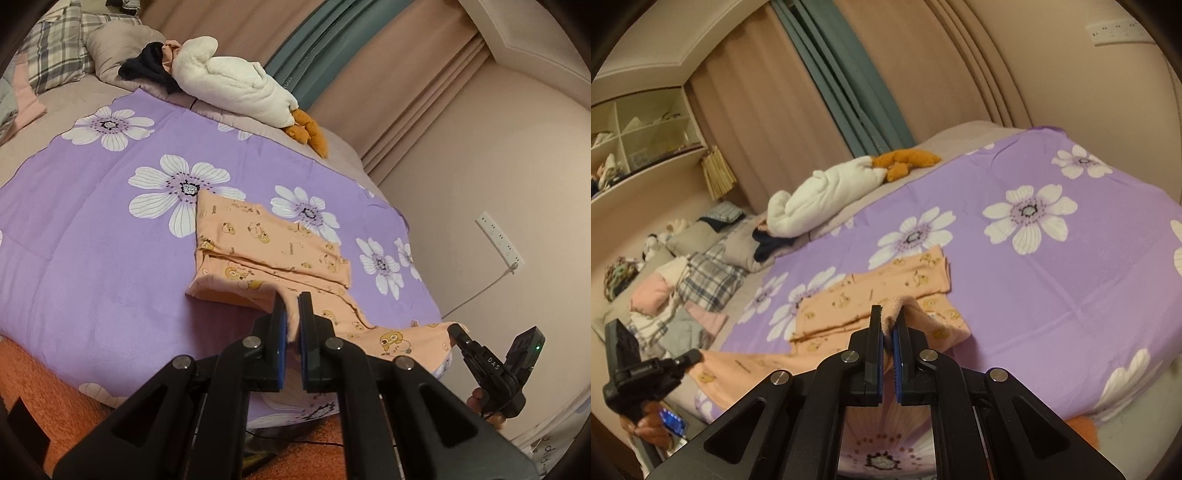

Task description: Fold small clothes

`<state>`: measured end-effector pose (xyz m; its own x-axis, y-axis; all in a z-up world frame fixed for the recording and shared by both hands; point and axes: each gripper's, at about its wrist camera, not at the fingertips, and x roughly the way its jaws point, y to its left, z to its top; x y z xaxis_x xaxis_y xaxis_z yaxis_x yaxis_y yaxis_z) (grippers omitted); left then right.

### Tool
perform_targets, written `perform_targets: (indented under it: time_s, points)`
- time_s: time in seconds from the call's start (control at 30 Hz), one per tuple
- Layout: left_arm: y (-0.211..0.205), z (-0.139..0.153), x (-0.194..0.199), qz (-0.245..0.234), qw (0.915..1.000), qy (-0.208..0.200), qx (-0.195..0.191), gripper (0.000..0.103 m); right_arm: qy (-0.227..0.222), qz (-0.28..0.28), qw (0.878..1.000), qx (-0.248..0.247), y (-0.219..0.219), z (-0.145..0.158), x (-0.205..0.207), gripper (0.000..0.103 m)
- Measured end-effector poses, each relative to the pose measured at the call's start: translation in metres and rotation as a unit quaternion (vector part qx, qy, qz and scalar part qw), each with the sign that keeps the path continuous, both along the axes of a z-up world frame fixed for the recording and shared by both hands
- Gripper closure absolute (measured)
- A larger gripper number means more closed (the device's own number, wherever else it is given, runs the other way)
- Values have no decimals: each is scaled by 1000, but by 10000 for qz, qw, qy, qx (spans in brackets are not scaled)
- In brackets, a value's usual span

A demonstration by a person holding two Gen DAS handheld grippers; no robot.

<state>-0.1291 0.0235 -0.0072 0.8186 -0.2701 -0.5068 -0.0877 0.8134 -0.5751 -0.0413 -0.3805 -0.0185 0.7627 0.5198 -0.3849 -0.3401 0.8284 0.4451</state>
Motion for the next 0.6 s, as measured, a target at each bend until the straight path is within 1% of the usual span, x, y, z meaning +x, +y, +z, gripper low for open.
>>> perform_targets:
  time_s: [0.17,0.3,0.6]
  points:
    - [1,2,-4,68,10000,1,46,98,-80,-115,9999,34,-5,4,-2,97]
    - [1,2,-4,22,10000,-46,12,98,-63,-152,9998,72,-7,4,-2,97]
    - [-2,4,-15,-10,10000,-87,11,98,-178,-237,9994,178,-14,8,-9,97]
